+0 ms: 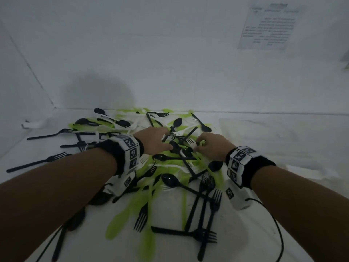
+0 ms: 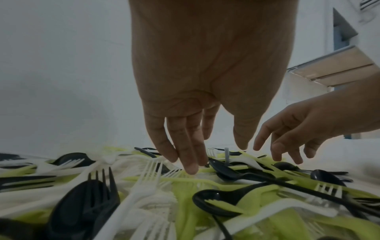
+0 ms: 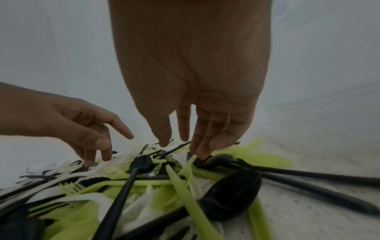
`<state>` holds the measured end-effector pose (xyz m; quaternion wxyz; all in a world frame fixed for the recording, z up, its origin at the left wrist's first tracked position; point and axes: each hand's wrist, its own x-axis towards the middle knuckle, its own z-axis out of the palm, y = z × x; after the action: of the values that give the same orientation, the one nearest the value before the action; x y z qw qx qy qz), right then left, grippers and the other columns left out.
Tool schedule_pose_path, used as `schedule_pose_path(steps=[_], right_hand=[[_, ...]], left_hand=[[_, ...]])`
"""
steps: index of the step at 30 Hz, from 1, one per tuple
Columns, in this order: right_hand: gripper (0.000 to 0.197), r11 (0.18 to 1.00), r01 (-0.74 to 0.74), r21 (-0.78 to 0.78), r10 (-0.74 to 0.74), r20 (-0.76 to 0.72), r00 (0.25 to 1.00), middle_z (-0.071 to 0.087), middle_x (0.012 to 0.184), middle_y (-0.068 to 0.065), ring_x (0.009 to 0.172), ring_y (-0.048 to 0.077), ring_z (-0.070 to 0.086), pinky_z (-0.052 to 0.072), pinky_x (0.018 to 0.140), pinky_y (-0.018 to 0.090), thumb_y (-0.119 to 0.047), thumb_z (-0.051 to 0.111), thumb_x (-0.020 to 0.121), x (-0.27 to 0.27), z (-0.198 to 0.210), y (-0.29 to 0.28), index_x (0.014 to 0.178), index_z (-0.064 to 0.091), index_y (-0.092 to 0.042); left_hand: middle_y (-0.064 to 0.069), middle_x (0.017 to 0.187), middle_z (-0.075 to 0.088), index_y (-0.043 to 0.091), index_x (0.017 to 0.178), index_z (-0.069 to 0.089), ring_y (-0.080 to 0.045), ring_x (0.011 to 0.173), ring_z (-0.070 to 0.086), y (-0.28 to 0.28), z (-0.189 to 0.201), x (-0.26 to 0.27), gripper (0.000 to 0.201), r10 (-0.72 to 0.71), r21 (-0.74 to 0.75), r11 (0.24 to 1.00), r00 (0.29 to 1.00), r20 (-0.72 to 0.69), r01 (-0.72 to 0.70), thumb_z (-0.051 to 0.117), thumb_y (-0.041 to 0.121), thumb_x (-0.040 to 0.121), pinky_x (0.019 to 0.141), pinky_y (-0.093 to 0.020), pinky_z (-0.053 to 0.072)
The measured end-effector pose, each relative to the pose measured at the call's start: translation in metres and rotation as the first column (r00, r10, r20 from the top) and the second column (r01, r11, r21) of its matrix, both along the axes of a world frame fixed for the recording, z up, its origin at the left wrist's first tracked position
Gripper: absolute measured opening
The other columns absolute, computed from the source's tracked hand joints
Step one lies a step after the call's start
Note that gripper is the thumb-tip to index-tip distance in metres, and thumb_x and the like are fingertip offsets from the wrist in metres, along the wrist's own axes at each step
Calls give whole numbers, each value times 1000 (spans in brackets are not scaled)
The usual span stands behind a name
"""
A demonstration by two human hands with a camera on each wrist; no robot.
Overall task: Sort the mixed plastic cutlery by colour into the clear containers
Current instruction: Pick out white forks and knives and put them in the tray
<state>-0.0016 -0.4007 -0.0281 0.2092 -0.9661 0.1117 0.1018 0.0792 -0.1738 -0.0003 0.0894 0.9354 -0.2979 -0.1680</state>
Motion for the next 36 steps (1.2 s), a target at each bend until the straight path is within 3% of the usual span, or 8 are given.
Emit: schedule_pose_path(steps=[6, 12, 17, 21, 25, 27, 32, 36], right_hand=[[33, 994, 16, -110, -22, -53, 998, 67, 112, 6, 101, 25, 62, 54, 86, 36, -43, 56, 100, 14, -13, 9, 125, 62, -23], [29, 981, -33, -193, 22, -60, 998, 63, 102, 5, 96, 28, 62, 55, 81, 39, -49, 56, 97, 22, -22, 5, 107, 56, -21], [26, 980, -66, -186, 50, -92, 995, 58, 97, 2, 97, 27, 60, 54, 83, 38, -47, 60, 96, 24, -25, 0, 94, 50, -23], [25, 980, -85, -181, 72, -78, 994, 55, 93, 0, 90, 25, 55, 53, 81, 37, -44, 59, 97, 23, -27, -1, 90, 47, -23], [22, 978, -107, -179, 97, -65, 993, 51, 85, -3, 85, 23, 54, 52, 78, 36, -40, 55, 99, 25, -28, -3, 88, 46, -23], [19, 976, -120, -183, 110, -64, 992, 51, 87, -3, 85, 23, 54, 50, 76, 35, -37, 54, 99, 26, -27, -3, 90, 46, -23], [18, 971, -109, -213, 106, -28, 994, 51, 91, -3, 88, 25, 55, 43, 72, 34, -37, 54, 100, 26, -35, -1, 92, 44, -24], [21, 975, -89, -202, 96, 23, 995, 50, 88, -3, 81, 25, 50, 41, 68, 34, -39, 55, 99, 21, -42, -2, 93, 38, -28]], left_hand=[[-5, 127, 64, 19, 142, 48, -21, 105, 57, -9, -15, 28, 57, -37, -3, 999, 999, 22, 37, 59, 54, 97, 81, -31, 41], [-8, 116, 64, 11, 128, 52, -27, 105, 61, -29, -27, 44, 58, 40, 21, 999, 996, 75, -41, 47, 61, 100, 90, -42, 51], [-3, 73, 53, 14, 79, 52, -23, 70, 52, -52, -32, 48, 34, 96, -8, 995, 993, 70, -96, 56, 40, 102, 62, -33, 38], [-11, 90, 64, 10, 88, 57, -27, 81, 57, -61, -34, 48, 11, 192, -184, 965, 981, -2, -189, 55, 16, 96, 72, -37, 47], [-7, 101, 67, 9, 97, 60, -26, 89, 63, -59, -27, 52, 19, 298, -377, 877, 953, -56, -297, 57, 28, 97, 73, -35, 49], [-6, 102, 63, 8, 101, 58, -26, 92, 59, -57, -26, 54, 26, 259, -306, 913, 962, -83, -272, 59, 34, 99, 72, -32, 45], [-12, 137, 51, 17, 143, 46, -33, 120, 57, -73, -39, 53, 62, 185, -95, 978, 983, -3, -185, 62, 53, 96, 100, -41, 48], [-14, 127, 51, 20, 115, 62, -35, 112, 54, -89, -47, 50, 23, 135, -14, 991, 982, 135, -135, 56, 36, 101, 99, -42, 46]])
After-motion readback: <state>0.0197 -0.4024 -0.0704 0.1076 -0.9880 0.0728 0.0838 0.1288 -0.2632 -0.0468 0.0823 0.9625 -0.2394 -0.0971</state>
